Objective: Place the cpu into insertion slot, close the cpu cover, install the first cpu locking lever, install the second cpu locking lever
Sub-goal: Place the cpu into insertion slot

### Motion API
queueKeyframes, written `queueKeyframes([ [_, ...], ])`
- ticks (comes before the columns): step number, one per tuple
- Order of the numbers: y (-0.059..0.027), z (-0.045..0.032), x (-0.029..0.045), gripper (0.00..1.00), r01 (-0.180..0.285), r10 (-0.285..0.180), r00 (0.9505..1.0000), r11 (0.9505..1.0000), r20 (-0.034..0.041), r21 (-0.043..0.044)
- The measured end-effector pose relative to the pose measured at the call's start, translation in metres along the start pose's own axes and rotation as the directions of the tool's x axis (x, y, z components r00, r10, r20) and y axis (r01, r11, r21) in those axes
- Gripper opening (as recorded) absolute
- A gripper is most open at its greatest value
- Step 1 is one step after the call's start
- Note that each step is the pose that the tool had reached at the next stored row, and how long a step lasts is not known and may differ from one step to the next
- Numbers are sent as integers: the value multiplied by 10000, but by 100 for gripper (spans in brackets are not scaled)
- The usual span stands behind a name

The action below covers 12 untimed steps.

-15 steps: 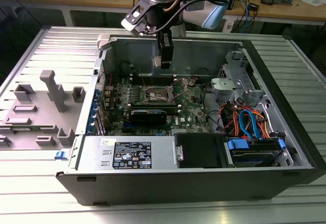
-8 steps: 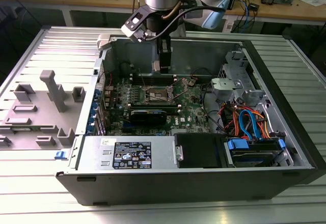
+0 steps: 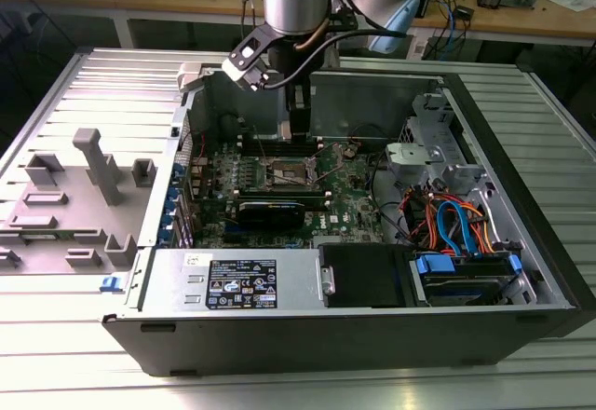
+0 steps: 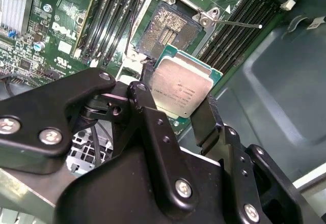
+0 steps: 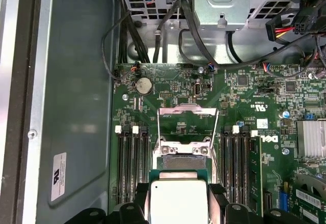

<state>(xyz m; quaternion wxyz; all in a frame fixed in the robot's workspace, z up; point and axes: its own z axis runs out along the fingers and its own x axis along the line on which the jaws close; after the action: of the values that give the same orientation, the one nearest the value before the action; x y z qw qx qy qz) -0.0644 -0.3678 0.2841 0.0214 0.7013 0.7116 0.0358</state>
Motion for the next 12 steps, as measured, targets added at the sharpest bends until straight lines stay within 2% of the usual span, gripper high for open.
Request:
queueKeyframes([
  [12,-2,28,0,54,-2,2,10000,10000,0,5],
])
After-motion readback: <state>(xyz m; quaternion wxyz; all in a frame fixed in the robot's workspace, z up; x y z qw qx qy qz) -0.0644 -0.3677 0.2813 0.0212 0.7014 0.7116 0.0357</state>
